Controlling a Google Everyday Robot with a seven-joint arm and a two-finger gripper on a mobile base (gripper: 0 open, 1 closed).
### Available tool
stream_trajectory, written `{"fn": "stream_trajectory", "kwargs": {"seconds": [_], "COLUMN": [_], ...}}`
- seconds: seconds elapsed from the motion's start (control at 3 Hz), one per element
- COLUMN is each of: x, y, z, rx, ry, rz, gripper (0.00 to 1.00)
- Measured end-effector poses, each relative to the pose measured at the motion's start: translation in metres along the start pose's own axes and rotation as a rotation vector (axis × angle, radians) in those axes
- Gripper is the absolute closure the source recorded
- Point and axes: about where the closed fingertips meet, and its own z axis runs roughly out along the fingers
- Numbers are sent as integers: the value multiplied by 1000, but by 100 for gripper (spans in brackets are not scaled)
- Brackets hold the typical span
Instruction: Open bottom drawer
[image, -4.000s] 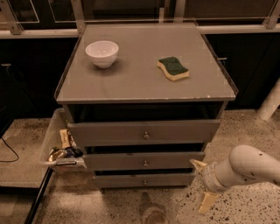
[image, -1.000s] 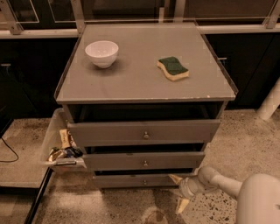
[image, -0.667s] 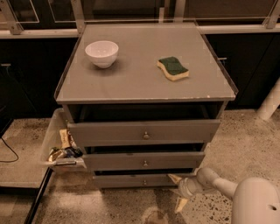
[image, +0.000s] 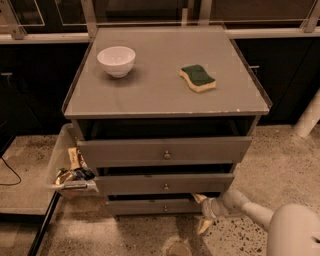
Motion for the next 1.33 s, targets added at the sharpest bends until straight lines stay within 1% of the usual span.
{"fn": "stream_trajectory", "kwargs": {"seconds": [0.33,0.67,1.0,1.33], "x": [1,17,36,50], "y": [-10,-13,-11,-16], "z": [2,17,31,37], "rx": [36,63,70,82], "ry": [32,101,159,194], "rz": [-34,-41,-13,7], "gripper": [0,0,0,0]}}
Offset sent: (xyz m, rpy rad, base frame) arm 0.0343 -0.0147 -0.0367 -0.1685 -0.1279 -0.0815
